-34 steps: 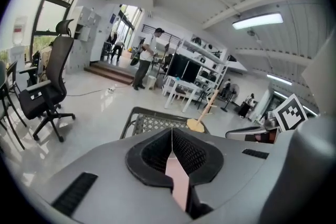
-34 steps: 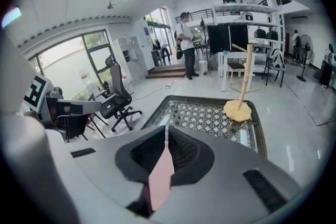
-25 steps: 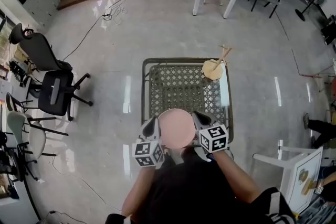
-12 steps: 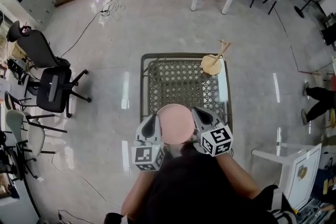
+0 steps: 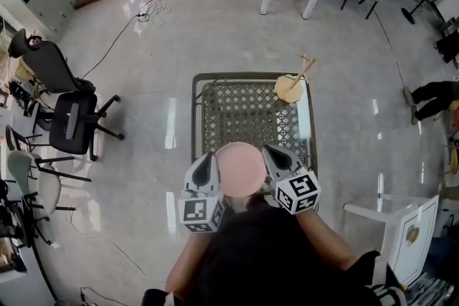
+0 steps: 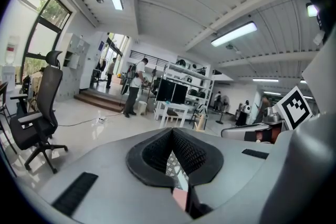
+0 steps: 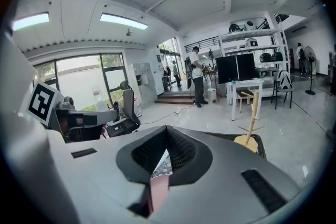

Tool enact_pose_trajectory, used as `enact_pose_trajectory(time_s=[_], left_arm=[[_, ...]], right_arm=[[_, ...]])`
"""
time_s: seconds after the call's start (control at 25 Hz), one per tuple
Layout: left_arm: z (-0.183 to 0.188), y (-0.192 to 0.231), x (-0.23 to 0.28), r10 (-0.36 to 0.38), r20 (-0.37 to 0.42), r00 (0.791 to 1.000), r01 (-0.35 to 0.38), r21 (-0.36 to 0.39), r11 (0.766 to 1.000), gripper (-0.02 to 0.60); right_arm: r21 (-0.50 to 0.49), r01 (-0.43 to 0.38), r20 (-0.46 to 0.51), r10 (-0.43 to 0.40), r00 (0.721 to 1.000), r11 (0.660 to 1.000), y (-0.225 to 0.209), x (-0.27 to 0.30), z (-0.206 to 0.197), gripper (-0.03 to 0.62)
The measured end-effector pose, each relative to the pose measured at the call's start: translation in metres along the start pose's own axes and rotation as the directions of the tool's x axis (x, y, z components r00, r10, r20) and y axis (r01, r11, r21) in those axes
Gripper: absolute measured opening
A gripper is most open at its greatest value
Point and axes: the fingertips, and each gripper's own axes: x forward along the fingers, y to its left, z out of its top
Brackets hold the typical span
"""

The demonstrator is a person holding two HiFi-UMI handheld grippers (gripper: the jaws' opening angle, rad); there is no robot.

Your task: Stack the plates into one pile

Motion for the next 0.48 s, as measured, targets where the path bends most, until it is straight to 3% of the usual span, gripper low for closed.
enact_pose_trajectory(time_s=[0.48], left_arm=[[-0.0003, -0.0005, 0.0030, -0.002, 0.006, 1.000, 0.002, -0.007, 1.000, 0.017]], right_arm=[[-0.001, -0.010, 0.012, 0.010, 1.000, 1.000, -0.0032, -0.0008, 0.0031, 0.009]])
